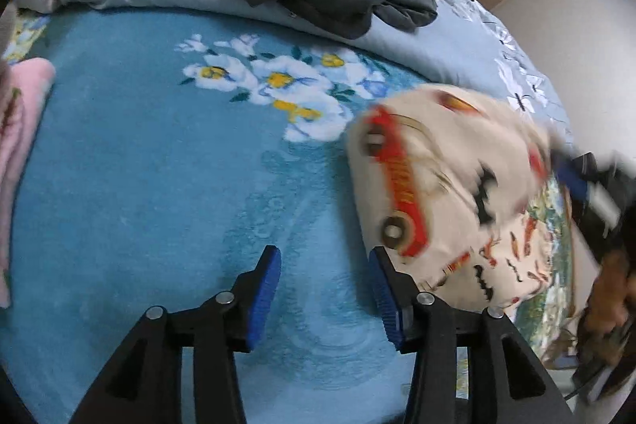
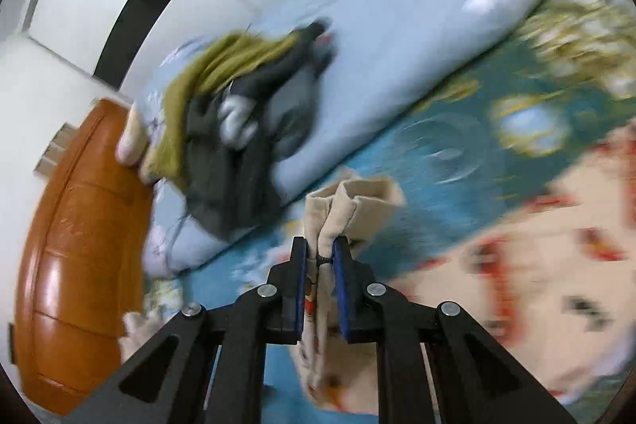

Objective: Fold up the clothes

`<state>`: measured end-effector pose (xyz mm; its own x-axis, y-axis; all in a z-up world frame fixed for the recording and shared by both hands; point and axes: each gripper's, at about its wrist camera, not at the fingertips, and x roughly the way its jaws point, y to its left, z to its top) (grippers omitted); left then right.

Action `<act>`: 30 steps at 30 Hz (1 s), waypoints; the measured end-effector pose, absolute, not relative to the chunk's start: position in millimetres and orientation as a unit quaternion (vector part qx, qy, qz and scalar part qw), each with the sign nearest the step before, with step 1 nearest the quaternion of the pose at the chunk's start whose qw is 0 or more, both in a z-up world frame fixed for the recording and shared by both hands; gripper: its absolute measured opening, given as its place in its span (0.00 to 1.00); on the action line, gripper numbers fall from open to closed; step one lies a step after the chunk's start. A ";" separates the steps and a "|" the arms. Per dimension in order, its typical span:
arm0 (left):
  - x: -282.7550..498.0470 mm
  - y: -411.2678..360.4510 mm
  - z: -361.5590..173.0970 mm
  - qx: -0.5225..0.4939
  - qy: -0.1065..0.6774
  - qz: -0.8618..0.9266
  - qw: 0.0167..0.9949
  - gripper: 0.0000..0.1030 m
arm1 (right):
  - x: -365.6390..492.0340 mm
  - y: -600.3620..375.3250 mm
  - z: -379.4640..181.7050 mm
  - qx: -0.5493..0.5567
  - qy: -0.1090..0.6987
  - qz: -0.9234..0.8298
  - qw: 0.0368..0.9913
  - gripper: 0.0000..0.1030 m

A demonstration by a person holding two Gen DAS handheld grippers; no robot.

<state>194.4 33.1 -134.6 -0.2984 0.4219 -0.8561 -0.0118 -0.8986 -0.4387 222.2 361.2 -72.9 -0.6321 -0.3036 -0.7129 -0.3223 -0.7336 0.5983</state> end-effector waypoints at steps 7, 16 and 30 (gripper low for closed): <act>163.7 65.9 -152.9 -0.605 -0.235 0.739 0.177 0.52 | 288.5 439.6 -142.7 -0.476 0.431 0.757 0.123 0.13; 146.0 99.7 -181.3 -0.635 -0.262 0.699 0.199 0.52 | 316.3 423.6 -102.4 -0.408 0.382 0.819 0.129 0.13; 150.3 119.4 -183.5 -0.634 -0.223 0.720 0.171 0.12 | 342.4 442.9 -138.1 -0.466 0.407 0.773 0.141 0.18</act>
